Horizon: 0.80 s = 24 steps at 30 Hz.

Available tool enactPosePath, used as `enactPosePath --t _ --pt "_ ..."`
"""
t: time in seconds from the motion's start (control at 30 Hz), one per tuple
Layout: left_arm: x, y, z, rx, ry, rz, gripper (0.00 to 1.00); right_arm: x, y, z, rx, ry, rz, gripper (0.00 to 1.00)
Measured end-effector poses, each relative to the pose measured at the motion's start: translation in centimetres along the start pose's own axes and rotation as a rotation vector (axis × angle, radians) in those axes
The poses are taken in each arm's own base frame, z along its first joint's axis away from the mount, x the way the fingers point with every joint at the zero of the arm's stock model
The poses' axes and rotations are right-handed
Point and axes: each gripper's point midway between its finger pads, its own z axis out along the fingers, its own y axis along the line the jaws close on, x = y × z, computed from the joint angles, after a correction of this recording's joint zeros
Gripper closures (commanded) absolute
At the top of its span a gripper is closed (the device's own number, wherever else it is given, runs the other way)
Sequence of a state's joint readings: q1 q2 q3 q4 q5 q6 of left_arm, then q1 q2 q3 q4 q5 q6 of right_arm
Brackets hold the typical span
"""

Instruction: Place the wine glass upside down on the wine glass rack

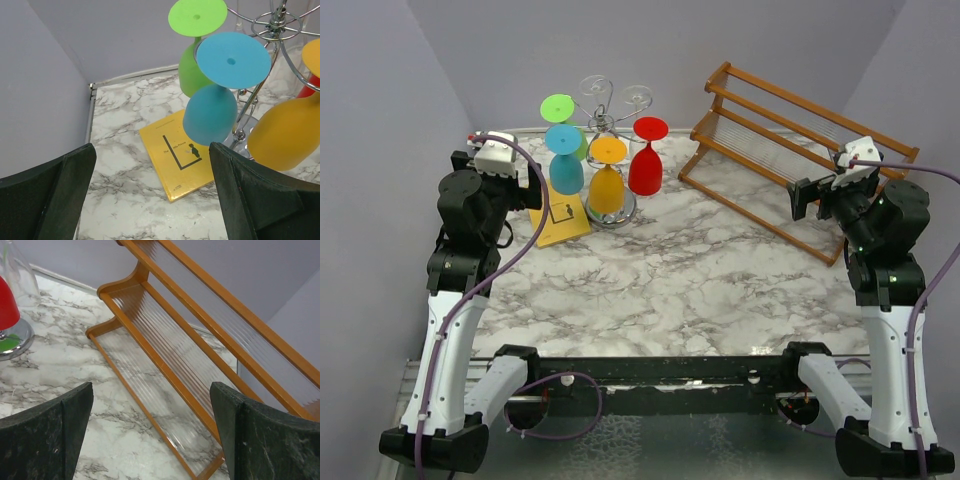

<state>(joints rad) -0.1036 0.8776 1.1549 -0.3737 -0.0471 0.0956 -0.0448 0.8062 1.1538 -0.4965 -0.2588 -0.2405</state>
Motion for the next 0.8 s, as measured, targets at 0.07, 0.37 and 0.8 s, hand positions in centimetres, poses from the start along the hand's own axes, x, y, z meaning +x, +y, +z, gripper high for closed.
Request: enactPosePath --t 0.07,0.37,0.8 --pt "0.11 -0.04 -0.01 0.002 0.004 0.000 0.01 0.13 -0.03 -0.01 0.001 0.004 0.001 0.00" --pt "0.28 0.05 0.00 0.001 0.011 -0.001 0.01 0.67 0.11 0.03 -0.002 0.015 0.004 0.00" --pt "0.35 0.00 0.10 0.007 0.013 -0.001 0.01 0.89 0.17 -0.02 -0.002 0.018 0.004 0.01"
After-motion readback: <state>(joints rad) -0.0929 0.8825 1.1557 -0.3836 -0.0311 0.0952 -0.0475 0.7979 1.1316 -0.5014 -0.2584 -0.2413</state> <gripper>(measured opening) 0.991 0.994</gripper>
